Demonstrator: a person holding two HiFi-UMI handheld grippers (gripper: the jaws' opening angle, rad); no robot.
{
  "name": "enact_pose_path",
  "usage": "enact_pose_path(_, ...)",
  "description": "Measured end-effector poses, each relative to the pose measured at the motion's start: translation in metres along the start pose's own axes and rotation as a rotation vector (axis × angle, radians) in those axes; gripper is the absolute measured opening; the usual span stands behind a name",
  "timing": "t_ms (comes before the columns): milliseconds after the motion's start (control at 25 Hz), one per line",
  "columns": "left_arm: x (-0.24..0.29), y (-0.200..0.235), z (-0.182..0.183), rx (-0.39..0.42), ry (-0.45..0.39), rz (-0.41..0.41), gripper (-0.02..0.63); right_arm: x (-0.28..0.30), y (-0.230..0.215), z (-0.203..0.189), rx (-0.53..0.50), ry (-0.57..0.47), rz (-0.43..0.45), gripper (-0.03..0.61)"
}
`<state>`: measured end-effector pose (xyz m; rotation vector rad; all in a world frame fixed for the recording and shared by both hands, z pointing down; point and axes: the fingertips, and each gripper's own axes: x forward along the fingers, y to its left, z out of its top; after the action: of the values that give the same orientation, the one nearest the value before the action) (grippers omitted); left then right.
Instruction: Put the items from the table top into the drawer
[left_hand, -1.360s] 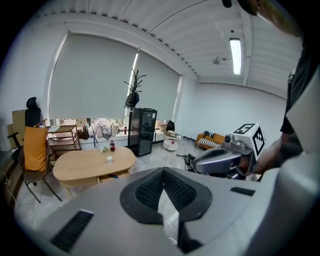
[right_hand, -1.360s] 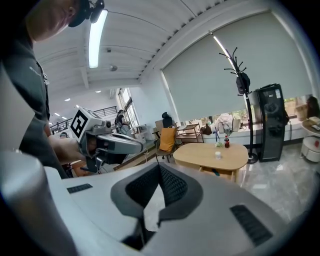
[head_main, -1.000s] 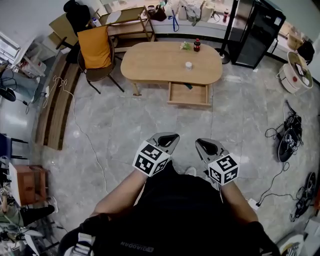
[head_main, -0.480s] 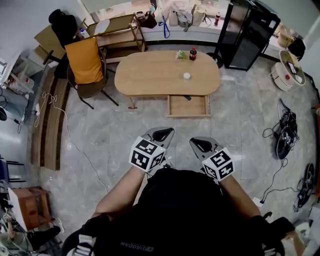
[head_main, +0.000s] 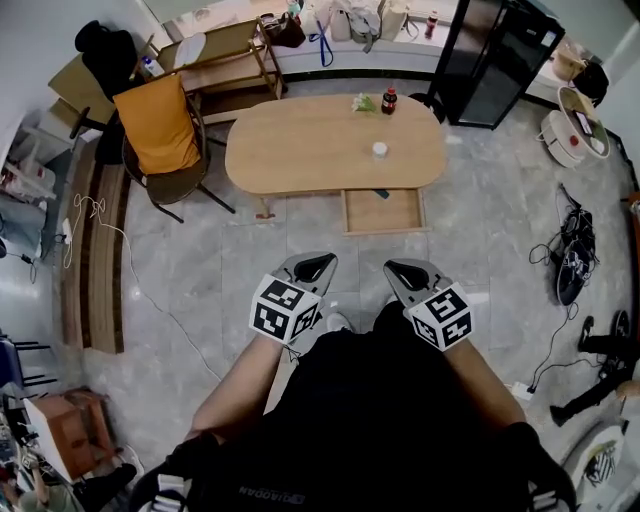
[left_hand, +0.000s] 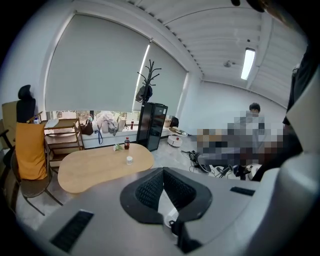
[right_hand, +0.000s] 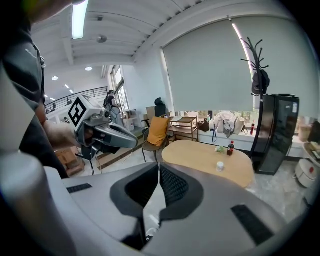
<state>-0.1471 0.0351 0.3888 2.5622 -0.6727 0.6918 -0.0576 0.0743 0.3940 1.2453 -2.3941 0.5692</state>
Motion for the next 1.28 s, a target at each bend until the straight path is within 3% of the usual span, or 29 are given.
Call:
enact_pose_path(360,0.044,0.049,0.009,-0.051,0.039,0.041,0.005,0.049,-0.111,0.006,0.039,0.026,-0.069,0.005)
enact_pose_path(520,0.075,0.084,0.026,-0.072,0.065,0.091,0.005,0.100,-0.185,-0.013,0.001,0.130,-0.089,0.005)
enact_pose_path(760,0.144,0.140,0.061,-0.118,0.122,0.151,0.005,0.176,-0.284,-0.032,0.031,0.253,-0.057,0.005)
enact_pose_path(1120,0.220,0.187,0.090,-0.207,0.190,0.220,0.005,0.273,-0.377,-0.081,-0.003,0.392,0.006,0.009)
enact_pose_path(1240,0.238,0.198,0.090,-0.223,0.217,0.230,0.005,0.304,-0.399,-0.100,-0.040,0.445,0.024,0.107)
enact_pose_path(1280,0.243,0.200,0.088,-0.228,0.229,0.230,0.005,0.312,-0.404,-0.106,-0.039,0.462,0.026,0.114)
